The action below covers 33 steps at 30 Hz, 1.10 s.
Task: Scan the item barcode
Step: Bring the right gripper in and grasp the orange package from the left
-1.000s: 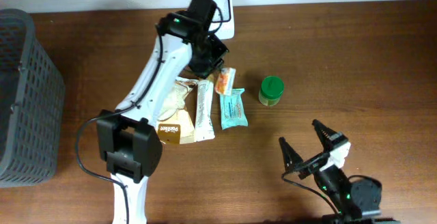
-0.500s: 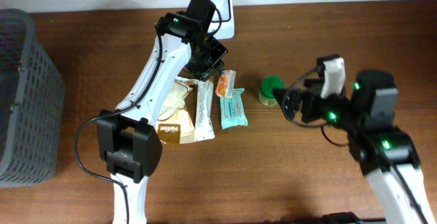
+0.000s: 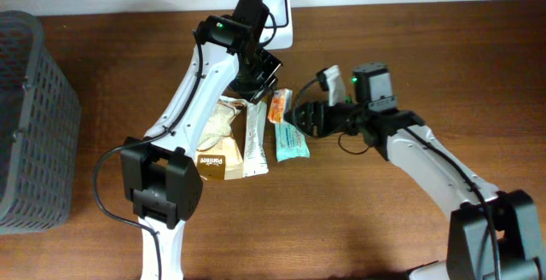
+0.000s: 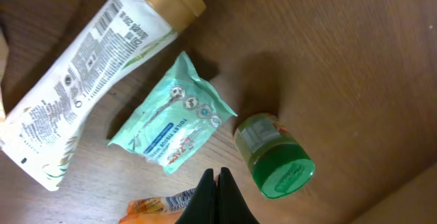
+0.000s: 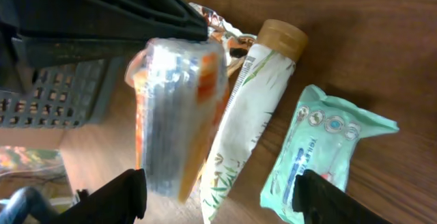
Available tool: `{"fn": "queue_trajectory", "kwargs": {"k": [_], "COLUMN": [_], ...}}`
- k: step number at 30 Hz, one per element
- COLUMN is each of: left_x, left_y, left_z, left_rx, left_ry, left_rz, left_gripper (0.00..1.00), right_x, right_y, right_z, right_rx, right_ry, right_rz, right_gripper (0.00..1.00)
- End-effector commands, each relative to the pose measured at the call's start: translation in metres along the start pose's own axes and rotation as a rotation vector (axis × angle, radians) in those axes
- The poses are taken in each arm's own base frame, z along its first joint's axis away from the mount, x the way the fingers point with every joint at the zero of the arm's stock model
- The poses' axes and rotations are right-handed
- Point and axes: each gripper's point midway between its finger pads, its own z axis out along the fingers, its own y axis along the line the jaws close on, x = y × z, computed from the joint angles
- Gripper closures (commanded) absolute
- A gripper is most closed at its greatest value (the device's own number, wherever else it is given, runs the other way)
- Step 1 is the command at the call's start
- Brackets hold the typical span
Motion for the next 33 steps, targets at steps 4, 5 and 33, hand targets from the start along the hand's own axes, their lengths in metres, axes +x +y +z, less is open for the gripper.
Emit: {"fn": "queue_trajectory", "kwargs": {"k": [4,5,33], "left_x": [-0.004,-0.003,-0.004], "left_y": [0.009,0.01,0.011], "left_z": [0.0,0.0,0.0], "left_rx": [-0.042,-0.045,-0.047], "left_ry": [-0.025,-0.024,-0.029], "left_rz": [-0.082,-0.082,-0.191], "left_gripper": [1.0,1.0,1.0], "right_x": [-0.014,-0.014,-0.015], "right_y": [0.009,0.011,0.031], "right_z": [0.013,0.015,0.038], "right_rx": [0.067,0.066,-0.045], "right_ry": [-0.067,-0.07,-0.07], "right_rz": [-0.009,-0.014,0.096], "right_gripper": [0.41,0.41,0.4]}}
